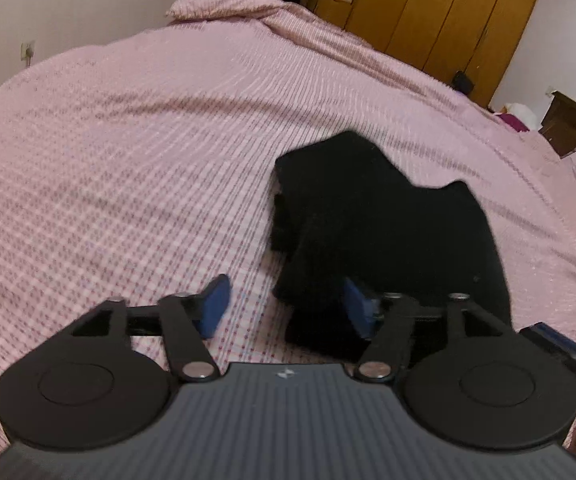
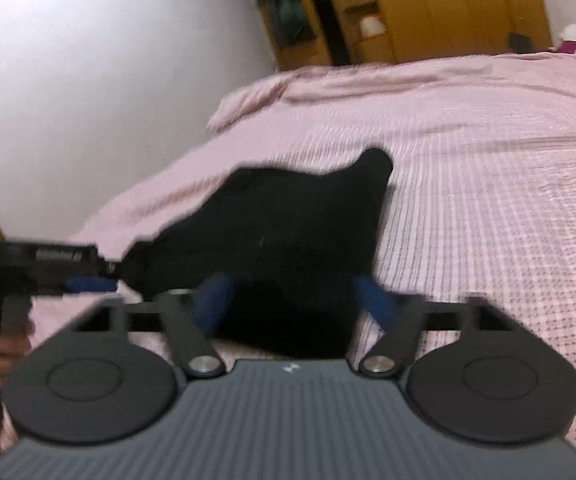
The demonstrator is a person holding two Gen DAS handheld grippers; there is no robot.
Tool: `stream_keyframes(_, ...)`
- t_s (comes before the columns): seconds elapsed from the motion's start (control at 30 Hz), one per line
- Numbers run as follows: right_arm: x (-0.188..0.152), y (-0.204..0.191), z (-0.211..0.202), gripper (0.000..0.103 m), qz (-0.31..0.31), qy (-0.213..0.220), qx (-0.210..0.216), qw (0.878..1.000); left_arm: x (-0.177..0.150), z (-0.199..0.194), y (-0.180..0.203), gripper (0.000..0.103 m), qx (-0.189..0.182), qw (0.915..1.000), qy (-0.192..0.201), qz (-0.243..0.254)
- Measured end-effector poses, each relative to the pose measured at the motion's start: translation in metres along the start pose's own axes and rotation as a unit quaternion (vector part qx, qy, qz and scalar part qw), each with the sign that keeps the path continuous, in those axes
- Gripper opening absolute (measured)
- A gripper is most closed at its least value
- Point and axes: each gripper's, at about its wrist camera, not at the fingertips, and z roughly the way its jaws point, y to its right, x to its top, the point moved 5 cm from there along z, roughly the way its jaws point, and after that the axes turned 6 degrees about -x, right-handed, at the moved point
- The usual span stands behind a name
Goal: Fold small clothes
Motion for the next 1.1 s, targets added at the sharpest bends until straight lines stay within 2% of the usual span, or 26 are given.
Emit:
stream_keyframes(0.07,0.008,0.004,0.001,0.08,0.01,0.006,0.002,1.0,0.008,0.002,0.003,0.082,-0.007,1.0,0.005,0.004)
stream_keyframes(0.2,0.018,0.016,0.016,0.08,0.041,-0.003,-0.004,0.999,0.02,0.015,0.012,0.085,-0.012,0.9999,0.002,0.007)
stream_keyframes(0.33,0.022,0.027,0.036,0.08,0.076,-0.016,-0.001,0.997,0.027,0.031,0.017,0.086,-0.018,0.9994,-0.029,0.006)
stream_keyframes(0.5,0.018,0.038,0.068,0.08,0.115,-0.051,-0.005,0.992,0.021,0.055,0.017,0.086,-0.017,0.9982,-0.057,-0.005)
stream_keyframes(0.67,0.007,0.042,0.092,0.08,0.141,-0.077,0.011,0.987,0.017,0.066,0.013,0.091,-0.03,0.9977,-0.06,-0.01)
stream_keyframes(1.1,0.003,0.041,0.111,0.083,0.124,-0.073,0.043,0.989,0.021,0.072,0.014,0.095,-0.042,0.9975,-0.056,-0.007)
